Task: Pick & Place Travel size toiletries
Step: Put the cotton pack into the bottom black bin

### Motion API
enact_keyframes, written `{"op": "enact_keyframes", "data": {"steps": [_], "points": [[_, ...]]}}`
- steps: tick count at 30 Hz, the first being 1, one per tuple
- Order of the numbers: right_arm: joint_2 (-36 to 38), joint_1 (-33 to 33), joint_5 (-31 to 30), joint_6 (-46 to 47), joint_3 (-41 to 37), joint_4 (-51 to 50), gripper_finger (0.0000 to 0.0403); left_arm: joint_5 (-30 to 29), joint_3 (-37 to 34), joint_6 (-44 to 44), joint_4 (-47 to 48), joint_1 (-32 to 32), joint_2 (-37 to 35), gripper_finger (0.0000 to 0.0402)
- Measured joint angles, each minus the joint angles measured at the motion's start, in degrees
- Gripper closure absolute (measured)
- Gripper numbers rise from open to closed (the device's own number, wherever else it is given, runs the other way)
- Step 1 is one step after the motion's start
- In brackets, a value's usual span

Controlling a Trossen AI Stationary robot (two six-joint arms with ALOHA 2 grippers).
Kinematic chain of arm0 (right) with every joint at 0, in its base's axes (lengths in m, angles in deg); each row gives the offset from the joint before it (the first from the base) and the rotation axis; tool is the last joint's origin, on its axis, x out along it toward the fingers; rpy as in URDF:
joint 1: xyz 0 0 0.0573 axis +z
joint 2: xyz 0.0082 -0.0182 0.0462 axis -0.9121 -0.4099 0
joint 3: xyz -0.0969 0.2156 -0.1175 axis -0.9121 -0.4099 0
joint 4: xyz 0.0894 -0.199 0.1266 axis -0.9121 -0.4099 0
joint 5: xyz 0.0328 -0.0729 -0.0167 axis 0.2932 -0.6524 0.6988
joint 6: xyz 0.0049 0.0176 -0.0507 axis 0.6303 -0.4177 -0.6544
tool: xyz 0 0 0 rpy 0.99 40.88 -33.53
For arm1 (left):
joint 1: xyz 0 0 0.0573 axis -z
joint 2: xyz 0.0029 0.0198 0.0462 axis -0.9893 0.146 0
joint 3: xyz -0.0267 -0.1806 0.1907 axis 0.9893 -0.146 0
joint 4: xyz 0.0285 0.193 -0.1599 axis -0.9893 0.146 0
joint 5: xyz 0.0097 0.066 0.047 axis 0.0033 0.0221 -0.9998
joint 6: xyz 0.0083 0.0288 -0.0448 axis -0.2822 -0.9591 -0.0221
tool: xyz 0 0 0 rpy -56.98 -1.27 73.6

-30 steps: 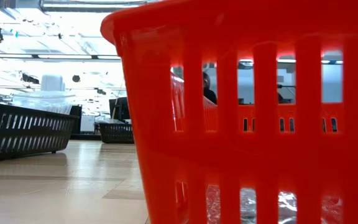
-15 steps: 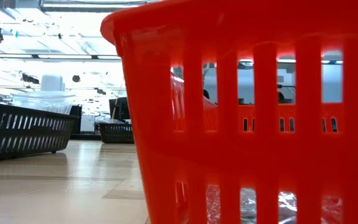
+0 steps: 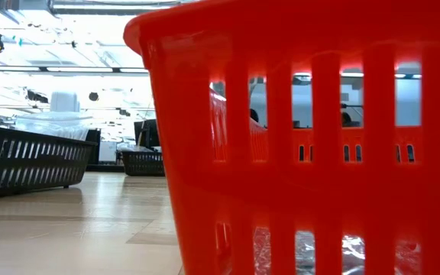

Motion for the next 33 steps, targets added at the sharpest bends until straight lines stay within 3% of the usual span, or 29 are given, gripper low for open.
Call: {"op": "enact_keyframes", "data": {"steps": [12, 16, 19, 29, 33], "points": [[0.0, 0.14, 0.16, 0.33, 0.0, -0.64, 0.0403, -0.11, 0.0, -0.55, -0.76, 0.21, 0.61, 0.0354], [0.11, 0.85, 0.18, 2.44, 0.0, -0.72, 0.0388, -0.14, 0.0, -2.07, -0.79, 0.96, 0.56, 0.0368], [0.38, 1.61, 0.19, 4.69, 0.0, -0.57, 0.0361, -0.4, 0.0, -3.63, -0.74, 2.03, 0.07, 0.0362], [5.65, 3.98, 0.16, 13.53, 0.07, -5.89, 0.0242, -13.05, 0.02, -10.9, -0.28, 6.57, -0.75, 0.037], [7.3, 3.62, 0.18, 20.78, 0.07, -11.09, 0.0197, -13.75, 0.04, -16.98, 2.93, 6.87, -0.71, 0.037]]}}
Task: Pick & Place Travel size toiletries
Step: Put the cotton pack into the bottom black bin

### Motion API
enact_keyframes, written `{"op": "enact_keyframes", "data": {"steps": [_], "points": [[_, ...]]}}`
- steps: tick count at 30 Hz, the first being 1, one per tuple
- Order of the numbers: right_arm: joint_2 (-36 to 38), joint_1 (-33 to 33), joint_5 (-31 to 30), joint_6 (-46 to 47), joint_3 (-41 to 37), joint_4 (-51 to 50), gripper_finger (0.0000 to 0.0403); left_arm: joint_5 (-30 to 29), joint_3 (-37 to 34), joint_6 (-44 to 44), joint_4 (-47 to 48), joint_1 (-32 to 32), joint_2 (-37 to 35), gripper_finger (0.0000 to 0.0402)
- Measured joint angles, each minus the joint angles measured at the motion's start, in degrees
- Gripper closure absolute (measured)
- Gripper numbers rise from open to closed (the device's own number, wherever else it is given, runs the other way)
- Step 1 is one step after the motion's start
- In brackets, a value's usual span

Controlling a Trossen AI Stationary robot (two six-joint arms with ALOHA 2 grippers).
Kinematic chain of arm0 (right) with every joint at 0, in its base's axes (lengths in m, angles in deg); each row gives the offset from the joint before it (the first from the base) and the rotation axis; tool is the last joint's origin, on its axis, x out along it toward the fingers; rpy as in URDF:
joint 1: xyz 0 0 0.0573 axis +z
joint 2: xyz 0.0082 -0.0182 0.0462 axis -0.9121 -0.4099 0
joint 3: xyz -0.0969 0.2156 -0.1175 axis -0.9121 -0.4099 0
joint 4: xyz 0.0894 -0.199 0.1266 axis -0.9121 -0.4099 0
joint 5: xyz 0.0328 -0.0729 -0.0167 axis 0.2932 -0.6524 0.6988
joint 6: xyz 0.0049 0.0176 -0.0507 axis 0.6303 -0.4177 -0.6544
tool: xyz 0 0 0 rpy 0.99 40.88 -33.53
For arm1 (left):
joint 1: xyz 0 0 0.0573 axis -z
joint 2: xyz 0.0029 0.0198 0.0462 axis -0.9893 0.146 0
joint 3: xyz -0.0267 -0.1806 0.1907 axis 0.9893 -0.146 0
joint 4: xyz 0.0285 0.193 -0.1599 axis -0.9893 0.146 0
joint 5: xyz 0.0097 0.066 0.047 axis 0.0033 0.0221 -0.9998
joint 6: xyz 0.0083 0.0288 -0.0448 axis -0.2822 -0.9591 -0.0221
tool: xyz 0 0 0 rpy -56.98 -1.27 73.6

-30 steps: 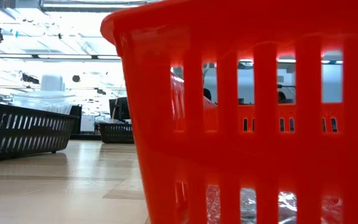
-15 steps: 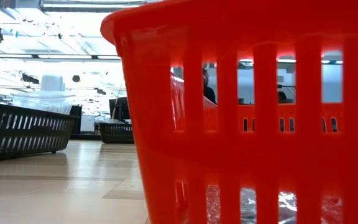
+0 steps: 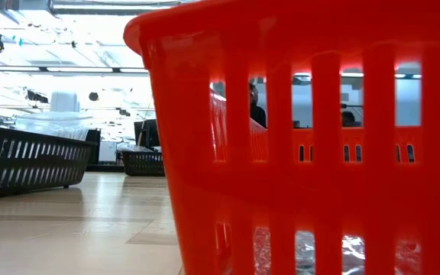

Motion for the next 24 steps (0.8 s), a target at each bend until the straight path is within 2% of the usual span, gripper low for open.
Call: {"op": "enact_keyframes", "data": {"steps": [5, 9, 12, 16, 19, 22, 24], "points": [[2.24, -3.41, 1.95, 14.33, -0.02, -8.86, 0.0165, 0.14, 0.0, -8.11, 2.81, 0.59, 0.84, 0.0367], [4.08, -8.19, 12.06, 29.34, -0.09, -16.27, 0.0169, 0.84, -0.01, -15.84, 3.85, 1.49, 3.16, 0.0371], [5.91, -11.66, 21.64, 37.26, -0.09, -20.06, 0.0186, 1.54, -0.01, -24.66, 3.75, 2.64, 5.38, 0.0371], [8.06, -14.93, 32.04, 43.22, -0.09, -23.03, 0.0222, 1.4, -0.02, -36.47, 3.22, 5.03, 7.22, 0.0371], [8.84, -17.04, 39.28, 46.33, -0.09, -24.03, 0.0253, 1.05, 0.0, -41.1, -0.11, 6.95, 8.28, 0.0371], [8.44, -19.04, 44.61, 50.78, -0.09, -26.45, 0.0274, 1.0, 1.1, -43.8, -1.63, 8.61, 9.48, 0.0371], [7.37, -19.56, 44.98, 53.42, -0.01, -27.67, 0.0276, 1.0, 2.26, -44.76, -1.67, 9.43, 10.74, 0.037]]}}
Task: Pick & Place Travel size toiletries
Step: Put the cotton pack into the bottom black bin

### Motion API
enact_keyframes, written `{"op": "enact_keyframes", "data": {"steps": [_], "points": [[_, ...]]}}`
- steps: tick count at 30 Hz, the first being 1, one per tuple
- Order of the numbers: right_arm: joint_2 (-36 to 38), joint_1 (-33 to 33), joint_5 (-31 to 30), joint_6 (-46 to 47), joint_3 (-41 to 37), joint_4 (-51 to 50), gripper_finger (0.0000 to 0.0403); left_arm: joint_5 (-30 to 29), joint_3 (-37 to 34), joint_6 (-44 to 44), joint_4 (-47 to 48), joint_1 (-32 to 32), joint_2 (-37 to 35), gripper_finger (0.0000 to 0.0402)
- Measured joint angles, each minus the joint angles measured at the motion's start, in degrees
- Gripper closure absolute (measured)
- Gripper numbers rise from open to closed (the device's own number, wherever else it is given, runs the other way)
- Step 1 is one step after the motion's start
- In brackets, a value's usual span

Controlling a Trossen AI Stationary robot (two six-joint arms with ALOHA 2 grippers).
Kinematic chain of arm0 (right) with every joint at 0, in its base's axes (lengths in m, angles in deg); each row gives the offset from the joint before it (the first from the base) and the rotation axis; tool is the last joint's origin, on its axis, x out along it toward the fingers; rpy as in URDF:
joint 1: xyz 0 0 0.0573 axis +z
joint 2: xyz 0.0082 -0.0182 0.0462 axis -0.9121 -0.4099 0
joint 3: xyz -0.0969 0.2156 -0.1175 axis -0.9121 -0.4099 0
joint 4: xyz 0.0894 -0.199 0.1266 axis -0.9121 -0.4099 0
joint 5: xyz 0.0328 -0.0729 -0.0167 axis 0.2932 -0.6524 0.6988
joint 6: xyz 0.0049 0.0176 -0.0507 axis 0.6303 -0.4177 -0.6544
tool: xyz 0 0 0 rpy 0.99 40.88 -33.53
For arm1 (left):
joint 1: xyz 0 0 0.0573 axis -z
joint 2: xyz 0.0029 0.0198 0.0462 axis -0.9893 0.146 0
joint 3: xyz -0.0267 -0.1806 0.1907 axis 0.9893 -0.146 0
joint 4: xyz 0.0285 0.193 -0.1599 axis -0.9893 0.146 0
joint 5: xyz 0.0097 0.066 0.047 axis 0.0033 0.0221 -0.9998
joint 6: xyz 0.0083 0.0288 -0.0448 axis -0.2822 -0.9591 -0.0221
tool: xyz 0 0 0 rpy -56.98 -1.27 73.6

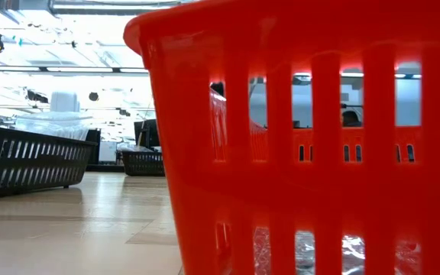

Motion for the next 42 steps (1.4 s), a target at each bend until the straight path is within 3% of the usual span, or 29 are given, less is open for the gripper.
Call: {"op": "enact_keyframes", "data": {"steps": [4, 10, 18, 42], "points": [[-1.33, 1.47, 1.32, 1.95, -0.36, -1.09, 0.025, -0.02, 2.26, -0.73, -0.24, 0.69, 3.16, 0.037], [-2.66, 5.11, 1.46, 2.8, 0.23, 3.57, 0.0168, -4.14, 4.55, -9.04, -0.39, 0.68, 8.32, 0.037], [-3.02, 5.71, 1.44, 2.91, 0.34, 0.05, 0.0098, -4.35, 6.9, -9.42, -0.84, 0.58, 10.88, 0.037], [-4.66, 7.49, 1.92, 1.82, 0.32, 0.87, 0.0086, -4.39, 6.98, -13.32, -2.32, -1.03, 10.86, 0.037]]}}
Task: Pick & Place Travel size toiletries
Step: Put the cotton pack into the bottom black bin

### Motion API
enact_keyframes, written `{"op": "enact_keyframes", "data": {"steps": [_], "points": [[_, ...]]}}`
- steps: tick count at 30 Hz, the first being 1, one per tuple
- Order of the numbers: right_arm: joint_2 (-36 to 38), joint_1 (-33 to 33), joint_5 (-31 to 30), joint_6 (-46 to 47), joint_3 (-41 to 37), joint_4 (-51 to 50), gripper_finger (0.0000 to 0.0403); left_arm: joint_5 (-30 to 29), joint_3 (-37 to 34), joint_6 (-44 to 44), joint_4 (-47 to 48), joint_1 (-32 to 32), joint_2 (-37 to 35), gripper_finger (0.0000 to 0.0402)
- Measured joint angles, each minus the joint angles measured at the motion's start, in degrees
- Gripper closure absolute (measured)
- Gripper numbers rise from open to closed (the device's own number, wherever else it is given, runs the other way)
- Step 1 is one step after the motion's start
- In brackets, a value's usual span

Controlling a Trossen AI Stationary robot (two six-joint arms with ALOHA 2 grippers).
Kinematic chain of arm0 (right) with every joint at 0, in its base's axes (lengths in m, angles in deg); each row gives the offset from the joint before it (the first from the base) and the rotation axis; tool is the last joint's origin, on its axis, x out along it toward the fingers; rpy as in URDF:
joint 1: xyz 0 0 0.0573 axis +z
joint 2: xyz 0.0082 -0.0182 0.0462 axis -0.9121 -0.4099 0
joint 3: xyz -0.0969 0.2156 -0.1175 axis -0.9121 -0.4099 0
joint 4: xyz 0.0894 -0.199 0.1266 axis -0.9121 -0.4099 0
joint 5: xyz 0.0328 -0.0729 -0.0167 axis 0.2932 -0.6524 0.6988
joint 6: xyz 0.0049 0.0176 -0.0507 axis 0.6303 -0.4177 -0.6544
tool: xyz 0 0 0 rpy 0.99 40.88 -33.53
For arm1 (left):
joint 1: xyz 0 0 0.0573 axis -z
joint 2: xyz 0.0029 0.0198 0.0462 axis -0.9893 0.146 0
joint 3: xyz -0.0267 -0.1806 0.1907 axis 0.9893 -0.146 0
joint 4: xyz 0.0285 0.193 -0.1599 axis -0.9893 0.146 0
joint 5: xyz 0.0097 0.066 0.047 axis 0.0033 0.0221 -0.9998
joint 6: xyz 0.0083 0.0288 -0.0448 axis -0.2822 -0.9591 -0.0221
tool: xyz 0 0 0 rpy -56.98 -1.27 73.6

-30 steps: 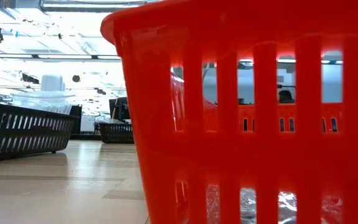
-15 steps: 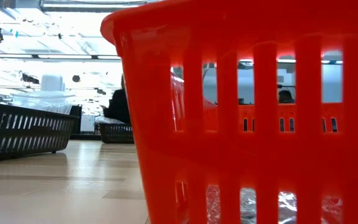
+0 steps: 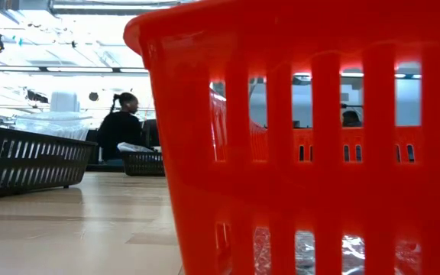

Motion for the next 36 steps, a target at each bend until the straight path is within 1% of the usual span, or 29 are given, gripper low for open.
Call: {"op": "enact_keyframes", "data": {"steps": [5, 15, 19, 24, 29, 30, 33, 36], "points": [[0.0, 0.0, -0.02, -0.1, 0.0, 0.16, 0.0102, -0.08, 0.0, -0.55, -0.16, -2.19, -0.02, 0.037], [0.0, -0.17, -0.2, -1.27, 0.0, -0.23, 0.0168, 0.44, 0.0, -1.71, -0.53, -4.22, -0.04, 0.037], [0.0, -0.15, -0.21, -2.27, 0.0, -0.54, 0.0213, 0.46, 0.0, -1.62, -0.61, -4.22, -0.04, 0.037], [0.0, -0.15, -0.48, -3.02, 0.0, -1.55, 0.0295, 0.48, 0.0, -1.01, -0.61, -4.22, -0.04, 0.0368], [0.0, -0.15, -0.69, -4.94, 0.0, -1.59, 0.0385, 0.48, 0.0, 2.66, -0.62, -4.22, -0.04, 0.0354], [0.0, -0.15, -0.92, -5.6, 0.0, -1.59, 0.0391, 0.44, 0.0, 4.06, -0.61, -4.22, -0.06, 0.0349], [0.0, -0.09, -1.97, -6.37, 0.0, -1.61, 0.0386, -0.4, 0.0, 10.28, -0.59, -4.22, -0.07, 0.0334], [0.0, -0.16, -2.38, -8.46, 0.01, -1.96, 0.0392, -4.37, -0.02, 19.65, -0.67, -4.02, -0.26, 0.0323]]}}
